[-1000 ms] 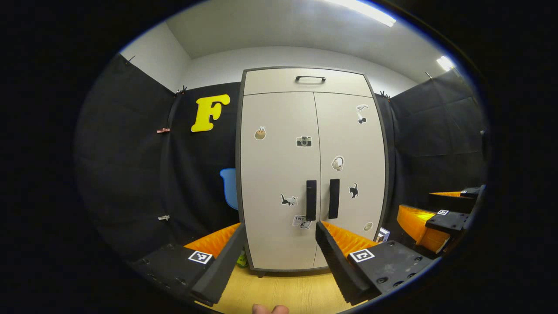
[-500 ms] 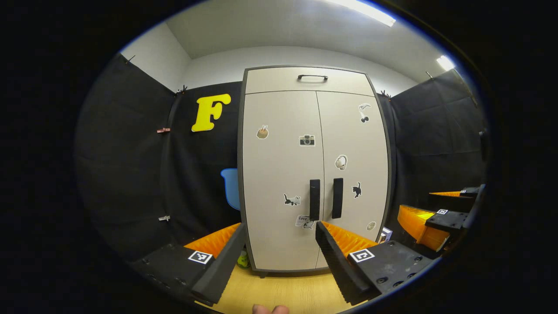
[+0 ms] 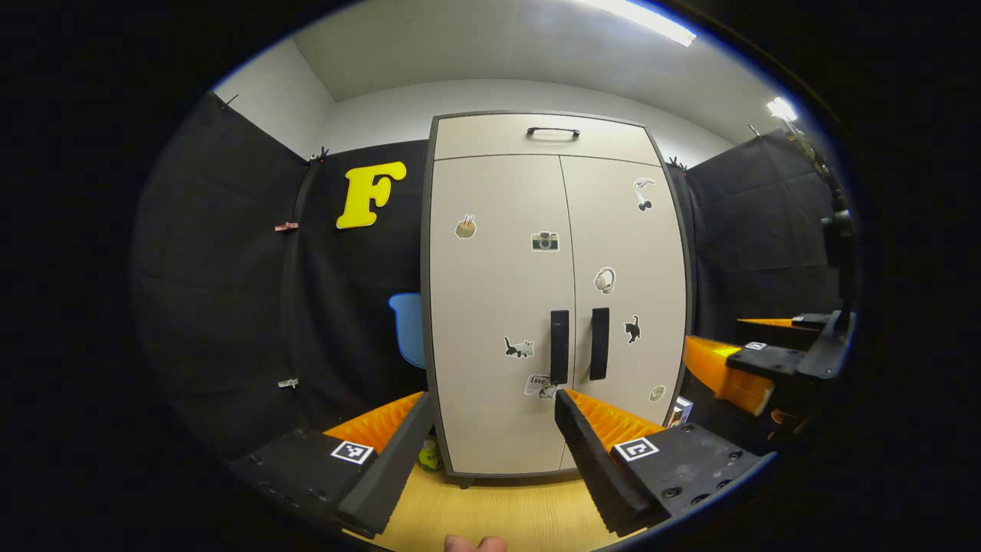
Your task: Open the right door of the double-door shoe cabinet with the right hand, and open the left door with the left hand.
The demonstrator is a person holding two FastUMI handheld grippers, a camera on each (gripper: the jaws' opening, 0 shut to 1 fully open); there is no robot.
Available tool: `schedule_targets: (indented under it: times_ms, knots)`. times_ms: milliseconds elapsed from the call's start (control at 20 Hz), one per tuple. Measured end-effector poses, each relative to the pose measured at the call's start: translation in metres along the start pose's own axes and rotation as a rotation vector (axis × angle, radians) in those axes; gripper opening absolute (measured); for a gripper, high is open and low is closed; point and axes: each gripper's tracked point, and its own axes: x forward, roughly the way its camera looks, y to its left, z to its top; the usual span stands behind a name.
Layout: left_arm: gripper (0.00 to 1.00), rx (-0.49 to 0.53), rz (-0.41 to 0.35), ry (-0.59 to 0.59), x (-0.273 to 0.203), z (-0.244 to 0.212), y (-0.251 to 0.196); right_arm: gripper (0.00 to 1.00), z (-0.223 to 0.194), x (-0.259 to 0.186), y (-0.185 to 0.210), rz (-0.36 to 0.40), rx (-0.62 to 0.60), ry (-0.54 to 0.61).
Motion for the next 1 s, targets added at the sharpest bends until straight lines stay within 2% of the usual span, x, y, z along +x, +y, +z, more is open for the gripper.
schedule_targets:
  times_ms: [200, 400, 750, 850, 950, 1000]
  knots:
    - [0.98, 0.0, 0.004, 0.005, 0.0, -0.006, 0.009, 0.98, -0.015, 0.049, 0.016, 0.012, -0.027, -0.012]
    - [0.98, -0.024, 0.009, 0.024, 0.002, -0.016, 0.02, 0.98, -0.028, 0.102, 0.035, 0.034, 0.029, -0.008]
    - [0.98, -0.017, 0.035, 0.065, 0.006, -0.036, 0.044, 0.97, -0.062, 0.185, 0.049, 0.015, 0.051, 0.048]
    - [0.98, -0.026, 0.044, 0.075, 0.007, -0.041, 0.05, 0.93, -0.071, 0.199, 0.049, 0.006, 0.051, 0.069]
    - [0.98, -0.033, 0.056, 0.084, 0.007, -0.044, 0.057, 0.81, -0.076, 0.211, 0.049, 0.007, 0.032, 0.067]
    - [0.98, -0.034, 0.063, 0.085, 0.006, -0.045, 0.061, 0.78, -0.079, 0.211, 0.046, -0.009, 0.015, 0.072]
